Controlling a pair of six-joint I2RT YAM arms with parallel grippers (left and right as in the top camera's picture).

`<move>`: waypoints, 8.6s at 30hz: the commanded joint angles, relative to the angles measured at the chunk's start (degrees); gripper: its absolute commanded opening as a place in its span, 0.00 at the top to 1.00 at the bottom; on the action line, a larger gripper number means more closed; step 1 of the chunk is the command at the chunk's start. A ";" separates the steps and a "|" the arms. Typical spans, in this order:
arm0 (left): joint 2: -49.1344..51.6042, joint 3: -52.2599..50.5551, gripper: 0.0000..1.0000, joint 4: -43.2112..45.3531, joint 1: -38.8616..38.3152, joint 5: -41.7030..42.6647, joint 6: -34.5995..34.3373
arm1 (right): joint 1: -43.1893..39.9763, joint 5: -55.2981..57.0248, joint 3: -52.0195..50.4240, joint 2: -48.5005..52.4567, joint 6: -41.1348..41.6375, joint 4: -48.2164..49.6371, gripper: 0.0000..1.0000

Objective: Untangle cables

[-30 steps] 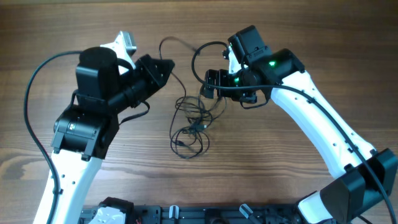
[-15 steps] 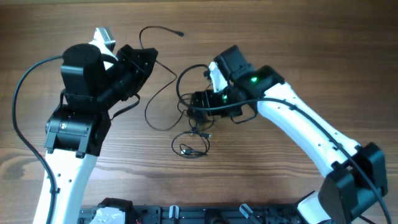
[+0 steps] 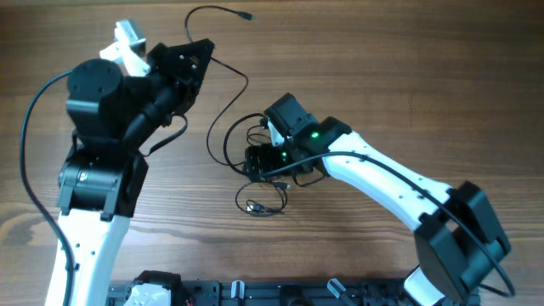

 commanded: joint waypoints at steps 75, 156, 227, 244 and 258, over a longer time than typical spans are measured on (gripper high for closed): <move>3.91 0.44 0.96 -46.27 20.09 -8.09 9.86 | 3.85 5.64 5.42 1.64 17.25 -0.15 0.09; 3.96 0.37 0.22 -52.59 17.29 -10.47 15.82 | 4.74 85.07 48.43 -6.01 -45.51 14.51 0.96; -0.57 12.39 0.96 -8.11 17.62 18.71 36.33 | -3.10 -1.92 54.42 8.61 16.55 -2.19 0.50; 24.09 12.39 0.96 25.88 14.53 -1.42 19.23 | -15.32 -1.70 54.42 3.48 0.22 -32.09 0.38; 36.81 12.39 0.00 5.03 42.56 -20.48 46.31 | -12.68 -1.73 54.42 3.50 -4.09 -36.98 0.37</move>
